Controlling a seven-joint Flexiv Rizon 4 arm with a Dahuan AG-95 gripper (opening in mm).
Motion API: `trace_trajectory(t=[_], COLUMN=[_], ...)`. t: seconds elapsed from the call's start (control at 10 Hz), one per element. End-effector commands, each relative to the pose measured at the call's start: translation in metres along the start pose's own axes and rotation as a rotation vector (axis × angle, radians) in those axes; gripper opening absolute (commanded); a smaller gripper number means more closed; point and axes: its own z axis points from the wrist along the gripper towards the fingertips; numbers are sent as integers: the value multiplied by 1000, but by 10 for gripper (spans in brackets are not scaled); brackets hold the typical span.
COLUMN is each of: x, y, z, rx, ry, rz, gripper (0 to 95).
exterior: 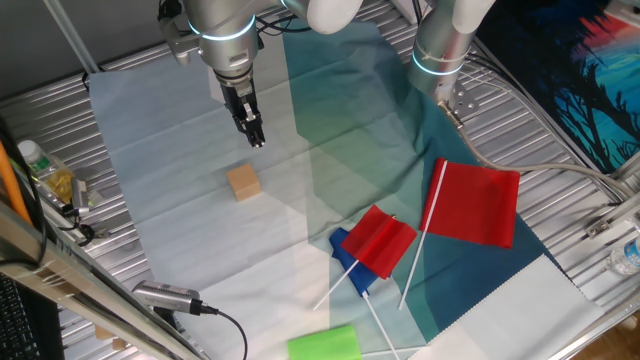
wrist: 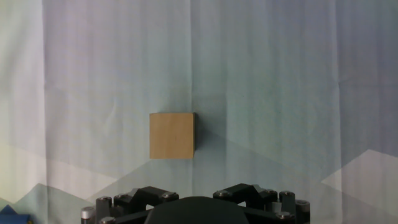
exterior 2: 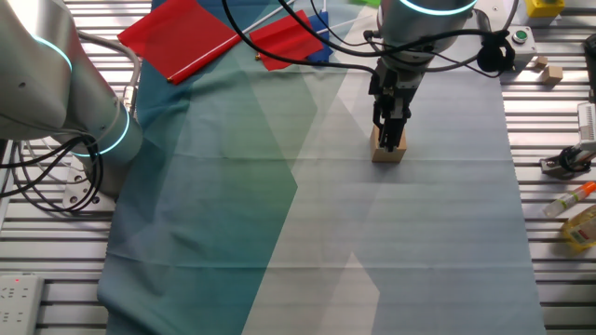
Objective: Use the gripper to push the small block from left to right
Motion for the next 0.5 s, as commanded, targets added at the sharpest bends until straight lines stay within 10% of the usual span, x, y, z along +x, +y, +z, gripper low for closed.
trace_trajectory(t=[0.1, 0.5], x=[0, 0], y=[0, 0], z=[0, 0], rx=[4, 9], ry=[-22, -21], rz=[-232, -234], gripper=[0, 0])
